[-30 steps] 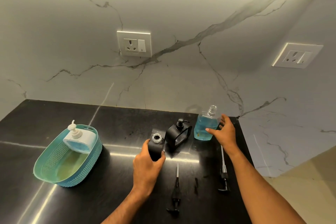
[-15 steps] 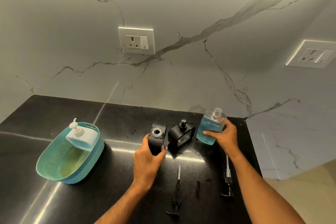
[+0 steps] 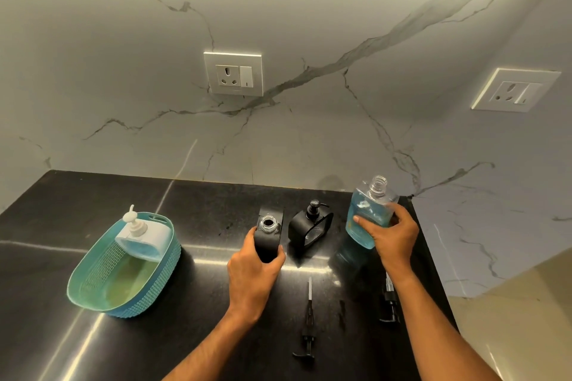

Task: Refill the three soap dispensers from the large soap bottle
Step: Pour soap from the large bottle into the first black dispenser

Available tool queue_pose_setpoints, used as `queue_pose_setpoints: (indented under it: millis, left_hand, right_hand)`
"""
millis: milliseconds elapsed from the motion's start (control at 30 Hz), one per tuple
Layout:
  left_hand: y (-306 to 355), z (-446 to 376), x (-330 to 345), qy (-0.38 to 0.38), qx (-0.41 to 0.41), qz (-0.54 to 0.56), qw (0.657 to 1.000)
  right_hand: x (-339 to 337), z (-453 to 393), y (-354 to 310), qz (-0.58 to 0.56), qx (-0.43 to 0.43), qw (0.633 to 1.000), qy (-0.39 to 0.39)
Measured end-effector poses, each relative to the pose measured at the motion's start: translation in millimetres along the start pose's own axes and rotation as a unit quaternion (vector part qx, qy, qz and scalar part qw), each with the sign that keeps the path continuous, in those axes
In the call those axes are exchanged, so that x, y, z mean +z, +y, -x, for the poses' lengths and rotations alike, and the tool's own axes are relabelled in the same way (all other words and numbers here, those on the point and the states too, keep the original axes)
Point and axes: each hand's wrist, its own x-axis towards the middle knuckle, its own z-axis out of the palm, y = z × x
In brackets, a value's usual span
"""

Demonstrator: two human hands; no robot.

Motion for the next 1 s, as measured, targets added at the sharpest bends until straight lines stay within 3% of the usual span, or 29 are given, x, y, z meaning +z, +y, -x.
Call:
queue_pose_setpoints:
  millis: [300, 667, 1000]
  left_hand:
    - [8, 14, -26, -0.002, 0.028, -0.001, 1.000]
    - [13, 34, -61, 0.000, 0.061, -0.009, 0.998]
    - [14, 49, -76, -0.028, 0.065, -0.043, 0.997]
  right_hand:
    - [-11, 46, -48, 0.018, -0.087, 0.995, 0.052]
    - [10, 113, -96, 0.021, -0.157, 0.987, 0.006]
    - [19, 143, -112, 0.178, -0.213, 0.961, -0.017]
